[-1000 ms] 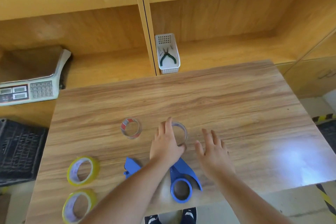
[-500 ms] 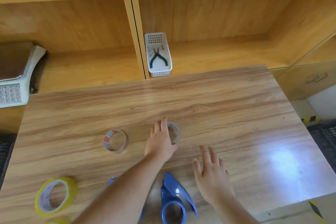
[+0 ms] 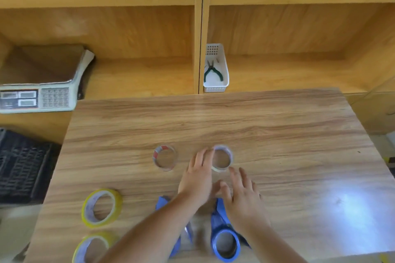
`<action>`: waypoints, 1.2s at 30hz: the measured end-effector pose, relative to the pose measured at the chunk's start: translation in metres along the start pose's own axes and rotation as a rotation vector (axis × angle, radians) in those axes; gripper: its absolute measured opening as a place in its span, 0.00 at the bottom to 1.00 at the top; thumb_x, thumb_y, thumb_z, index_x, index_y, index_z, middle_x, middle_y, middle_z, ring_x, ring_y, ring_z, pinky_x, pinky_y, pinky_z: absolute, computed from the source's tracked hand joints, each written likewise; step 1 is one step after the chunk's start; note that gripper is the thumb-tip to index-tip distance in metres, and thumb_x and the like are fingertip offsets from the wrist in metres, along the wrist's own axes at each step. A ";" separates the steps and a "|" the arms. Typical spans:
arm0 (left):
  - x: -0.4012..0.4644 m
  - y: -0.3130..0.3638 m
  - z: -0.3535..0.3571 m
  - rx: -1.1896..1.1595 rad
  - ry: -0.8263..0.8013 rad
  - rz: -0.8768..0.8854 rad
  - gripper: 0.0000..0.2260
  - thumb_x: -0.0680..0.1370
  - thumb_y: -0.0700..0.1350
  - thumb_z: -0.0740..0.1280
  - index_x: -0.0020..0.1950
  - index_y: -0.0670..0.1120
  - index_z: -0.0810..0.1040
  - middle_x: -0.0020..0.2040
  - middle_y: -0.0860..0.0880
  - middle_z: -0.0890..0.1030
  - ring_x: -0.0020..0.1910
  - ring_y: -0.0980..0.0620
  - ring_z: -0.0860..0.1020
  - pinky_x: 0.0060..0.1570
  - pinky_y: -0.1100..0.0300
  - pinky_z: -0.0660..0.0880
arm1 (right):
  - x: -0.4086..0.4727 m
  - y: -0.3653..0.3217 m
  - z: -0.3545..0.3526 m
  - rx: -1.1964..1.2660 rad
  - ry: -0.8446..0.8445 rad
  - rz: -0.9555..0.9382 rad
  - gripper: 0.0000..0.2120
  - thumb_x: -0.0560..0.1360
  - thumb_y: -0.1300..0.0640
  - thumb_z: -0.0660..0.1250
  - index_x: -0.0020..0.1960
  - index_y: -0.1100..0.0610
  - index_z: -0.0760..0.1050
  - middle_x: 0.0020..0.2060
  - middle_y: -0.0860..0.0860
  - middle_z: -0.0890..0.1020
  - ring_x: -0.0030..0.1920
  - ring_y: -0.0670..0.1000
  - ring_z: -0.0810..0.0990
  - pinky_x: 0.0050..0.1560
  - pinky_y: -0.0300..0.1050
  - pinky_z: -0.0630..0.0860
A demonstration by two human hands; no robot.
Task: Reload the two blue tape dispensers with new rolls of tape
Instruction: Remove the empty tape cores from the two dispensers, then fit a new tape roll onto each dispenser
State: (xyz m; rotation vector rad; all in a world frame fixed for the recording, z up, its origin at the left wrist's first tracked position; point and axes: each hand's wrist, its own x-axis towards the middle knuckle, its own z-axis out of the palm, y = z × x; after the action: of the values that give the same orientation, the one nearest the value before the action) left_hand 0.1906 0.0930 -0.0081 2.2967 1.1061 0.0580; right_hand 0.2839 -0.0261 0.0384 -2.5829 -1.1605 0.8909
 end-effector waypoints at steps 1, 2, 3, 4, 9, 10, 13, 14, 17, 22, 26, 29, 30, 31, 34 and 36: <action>-0.010 -0.005 -0.006 0.026 0.018 0.010 0.43 0.74 0.46 0.74 0.82 0.53 0.51 0.79 0.51 0.56 0.79 0.48 0.59 0.75 0.52 0.65 | -0.002 -0.010 0.005 -0.005 0.002 -0.023 0.31 0.78 0.35 0.46 0.79 0.44 0.54 0.80 0.51 0.60 0.75 0.60 0.64 0.71 0.59 0.67; -0.020 -0.013 -0.013 0.044 0.046 0.007 0.41 0.75 0.44 0.72 0.82 0.52 0.51 0.79 0.51 0.55 0.79 0.48 0.58 0.76 0.52 0.64 | -0.005 -0.021 0.011 -0.010 0.006 -0.052 0.33 0.77 0.34 0.45 0.79 0.45 0.55 0.80 0.52 0.61 0.74 0.61 0.65 0.71 0.59 0.67; -0.031 -0.021 -0.019 0.052 0.081 -0.005 0.40 0.76 0.44 0.71 0.82 0.52 0.51 0.80 0.50 0.55 0.80 0.47 0.58 0.76 0.52 0.63 | -0.008 -0.032 0.017 -0.009 0.004 -0.075 0.35 0.75 0.34 0.43 0.79 0.46 0.57 0.79 0.54 0.62 0.73 0.61 0.66 0.71 0.59 0.67; -0.040 -0.029 -0.025 0.053 0.122 -0.017 0.39 0.76 0.47 0.71 0.81 0.53 0.52 0.79 0.51 0.56 0.79 0.48 0.59 0.76 0.52 0.64 | -0.010 -0.041 0.023 0.000 0.001 -0.099 0.37 0.74 0.34 0.41 0.79 0.48 0.58 0.79 0.55 0.62 0.73 0.62 0.66 0.72 0.59 0.66; -0.097 -0.089 -0.056 0.027 0.295 -0.290 0.42 0.70 0.62 0.70 0.79 0.53 0.57 0.76 0.52 0.64 0.74 0.49 0.65 0.70 0.51 0.69 | -0.027 -0.074 0.063 -0.040 -0.049 -0.257 0.37 0.77 0.31 0.39 0.79 0.49 0.60 0.81 0.52 0.58 0.78 0.61 0.61 0.73 0.59 0.66; -0.107 -0.101 -0.059 0.026 0.312 -0.356 0.43 0.69 0.63 0.71 0.79 0.53 0.56 0.75 0.51 0.64 0.74 0.48 0.65 0.70 0.49 0.69 | -0.029 -0.077 0.067 -0.045 -0.066 -0.257 0.36 0.78 0.32 0.40 0.79 0.48 0.57 0.81 0.51 0.57 0.78 0.60 0.60 0.73 0.59 0.67; -0.134 -0.136 -0.063 0.005 0.325 -0.552 0.48 0.67 0.65 0.73 0.80 0.50 0.56 0.76 0.47 0.65 0.76 0.44 0.65 0.72 0.47 0.67 | -0.034 -0.075 0.082 -0.066 -0.078 -0.257 0.36 0.77 0.32 0.40 0.80 0.47 0.52 0.81 0.52 0.58 0.77 0.58 0.61 0.72 0.58 0.68; -0.152 -0.157 -0.063 0.002 0.336 -0.632 0.49 0.66 0.66 0.73 0.80 0.49 0.57 0.77 0.46 0.65 0.76 0.43 0.64 0.73 0.47 0.65 | -0.040 -0.084 0.095 -0.089 -0.094 -0.281 0.36 0.78 0.32 0.39 0.80 0.47 0.52 0.80 0.52 0.59 0.78 0.58 0.60 0.73 0.57 0.67; -0.168 -0.180 -0.065 -0.033 0.327 -0.753 0.54 0.64 0.68 0.75 0.81 0.47 0.54 0.81 0.45 0.59 0.79 0.43 0.59 0.75 0.46 0.61 | -0.045 -0.085 0.101 -0.051 -0.113 -0.250 0.31 0.81 0.37 0.50 0.80 0.47 0.54 0.80 0.52 0.60 0.77 0.57 0.62 0.74 0.54 0.65; -0.175 -0.211 -0.063 -0.093 0.268 -0.812 0.60 0.63 0.67 0.78 0.82 0.45 0.47 0.82 0.46 0.57 0.81 0.45 0.56 0.77 0.47 0.59 | -0.051 -0.093 0.109 -0.052 -0.108 -0.230 0.28 0.82 0.41 0.55 0.80 0.46 0.55 0.80 0.51 0.59 0.76 0.58 0.64 0.73 0.55 0.67; -0.166 -0.219 -0.063 -0.099 0.190 -0.798 0.59 0.65 0.63 0.79 0.83 0.45 0.46 0.81 0.46 0.60 0.80 0.45 0.59 0.76 0.48 0.62 | -0.051 -0.093 0.115 -0.023 -0.107 -0.219 0.27 0.82 0.41 0.54 0.80 0.44 0.55 0.80 0.50 0.59 0.76 0.57 0.64 0.72 0.56 0.68; -0.159 -0.221 -0.065 -0.085 0.152 -0.792 0.57 0.66 0.60 0.79 0.83 0.45 0.47 0.80 0.46 0.60 0.79 0.44 0.60 0.75 0.48 0.64 | -0.053 -0.094 0.115 -0.015 -0.104 -0.203 0.28 0.82 0.40 0.53 0.80 0.44 0.54 0.81 0.50 0.58 0.77 0.57 0.62 0.73 0.57 0.67; -0.158 -0.221 -0.066 -0.079 0.145 -0.791 0.57 0.67 0.59 0.79 0.83 0.44 0.48 0.79 0.45 0.61 0.79 0.43 0.60 0.75 0.48 0.64 | -0.054 -0.094 0.114 -0.015 -0.102 -0.197 0.28 0.82 0.40 0.53 0.80 0.44 0.53 0.81 0.50 0.57 0.78 0.57 0.61 0.73 0.57 0.66; -0.157 -0.221 -0.066 -0.075 0.146 -0.787 0.56 0.66 0.60 0.79 0.82 0.44 0.49 0.79 0.45 0.61 0.78 0.43 0.61 0.74 0.48 0.65 | -0.054 -0.094 0.113 -0.014 -0.099 -0.193 0.28 0.82 0.40 0.52 0.80 0.44 0.53 0.81 0.50 0.57 0.78 0.57 0.60 0.74 0.57 0.65; -0.159 -0.213 -0.070 -0.081 0.179 -0.751 0.54 0.66 0.61 0.78 0.81 0.44 0.53 0.76 0.46 0.64 0.76 0.43 0.63 0.72 0.47 0.67 | -0.057 -0.092 0.110 -0.004 -0.089 -0.184 0.28 0.83 0.40 0.52 0.81 0.45 0.53 0.81 0.50 0.57 0.77 0.57 0.61 0.74 0.57 0.66; -0.164 -0.201 -0.072 -0.094 0.209 -0.706 0.52 0.66 0.62 0.78 0.80 0.45 0.55 0.74 0.47 0.66 0.74 0.43 0.65 0.71 0.47 0.68 | -0.058 -0.091 0.108 0.002 -0.088 -0.170 0.27 0.83 0.41 0.52 0.80 0.45 0.54 0.81 0.50 0.58 0.77 0.58 0.62 0.73 0.57 0.66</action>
State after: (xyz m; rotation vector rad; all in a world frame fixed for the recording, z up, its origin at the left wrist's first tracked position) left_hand -0.0779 0.1065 -0.0201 1.7308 1.9144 0.0714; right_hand 0.1338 -0.0150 0.0130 -2.4206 -1.3782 0.9747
